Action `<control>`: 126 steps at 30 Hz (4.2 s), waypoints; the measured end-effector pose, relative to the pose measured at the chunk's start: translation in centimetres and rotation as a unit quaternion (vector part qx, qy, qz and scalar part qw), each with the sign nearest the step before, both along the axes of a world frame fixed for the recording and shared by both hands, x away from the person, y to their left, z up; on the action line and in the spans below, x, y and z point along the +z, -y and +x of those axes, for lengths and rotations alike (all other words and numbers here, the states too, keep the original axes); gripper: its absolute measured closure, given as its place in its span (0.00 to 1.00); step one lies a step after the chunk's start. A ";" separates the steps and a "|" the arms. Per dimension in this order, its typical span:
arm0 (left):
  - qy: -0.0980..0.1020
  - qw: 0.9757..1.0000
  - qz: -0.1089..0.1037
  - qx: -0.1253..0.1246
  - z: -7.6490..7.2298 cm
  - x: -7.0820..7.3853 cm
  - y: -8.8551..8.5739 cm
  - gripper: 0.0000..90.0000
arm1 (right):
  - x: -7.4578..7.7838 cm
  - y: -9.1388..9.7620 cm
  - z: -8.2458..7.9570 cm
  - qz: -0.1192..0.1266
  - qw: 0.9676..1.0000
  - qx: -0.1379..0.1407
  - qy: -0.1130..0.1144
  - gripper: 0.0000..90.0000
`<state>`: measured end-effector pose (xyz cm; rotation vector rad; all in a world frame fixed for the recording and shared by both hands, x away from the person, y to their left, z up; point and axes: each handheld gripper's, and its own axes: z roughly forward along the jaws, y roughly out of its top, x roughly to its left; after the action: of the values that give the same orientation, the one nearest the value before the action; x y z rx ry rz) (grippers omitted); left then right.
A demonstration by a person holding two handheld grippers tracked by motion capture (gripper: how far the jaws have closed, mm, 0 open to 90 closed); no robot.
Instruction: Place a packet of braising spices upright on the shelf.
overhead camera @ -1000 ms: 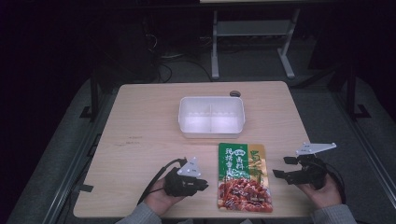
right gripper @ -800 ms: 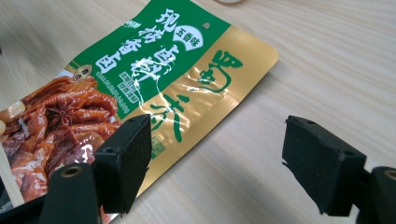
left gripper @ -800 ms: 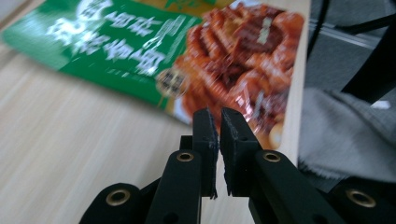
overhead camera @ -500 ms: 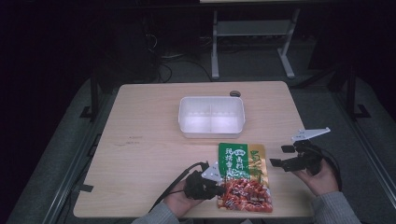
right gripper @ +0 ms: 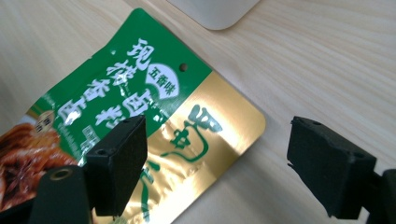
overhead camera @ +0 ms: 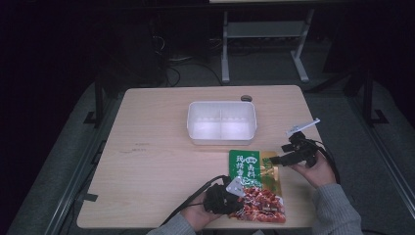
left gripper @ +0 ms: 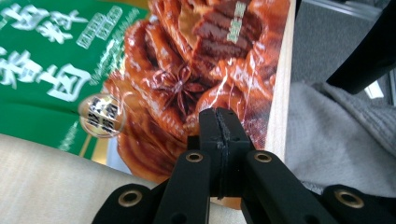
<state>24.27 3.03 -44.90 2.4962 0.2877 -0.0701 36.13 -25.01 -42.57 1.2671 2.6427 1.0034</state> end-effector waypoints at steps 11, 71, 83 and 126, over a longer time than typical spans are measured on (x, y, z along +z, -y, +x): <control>-0.013 1.000 0.003 0.000 0.3 -0.4 -0.1 1.00 | -1.0 -1.7 3.0 -0.027 0.999 0.013 -0.046 0.26; 0.020 0.999 -0.015 0.026 0.2 1.0 -1.7 0.81 | -1.1 -2.5 2.5 -0.014 0.988 0.115 -0.106 0.99; 0.043 0.997 -0.023 0.064 0.6 2.5 -5.8 0.73 | 0.4 -2.3 1.7 -0.006 0.989 0.117 -0.092 0.99; 0.054 0.985 -0.031 0.160 1.7 1.2 -13.9 0.42 | 7.1 -0.3 -1.2 0.027 0.993 0.115 -0.030 0.99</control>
<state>25.95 16.95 -43.70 2.3506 0.6255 0.1834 34.94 -24.67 -35.46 1.0337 2.8774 1.0877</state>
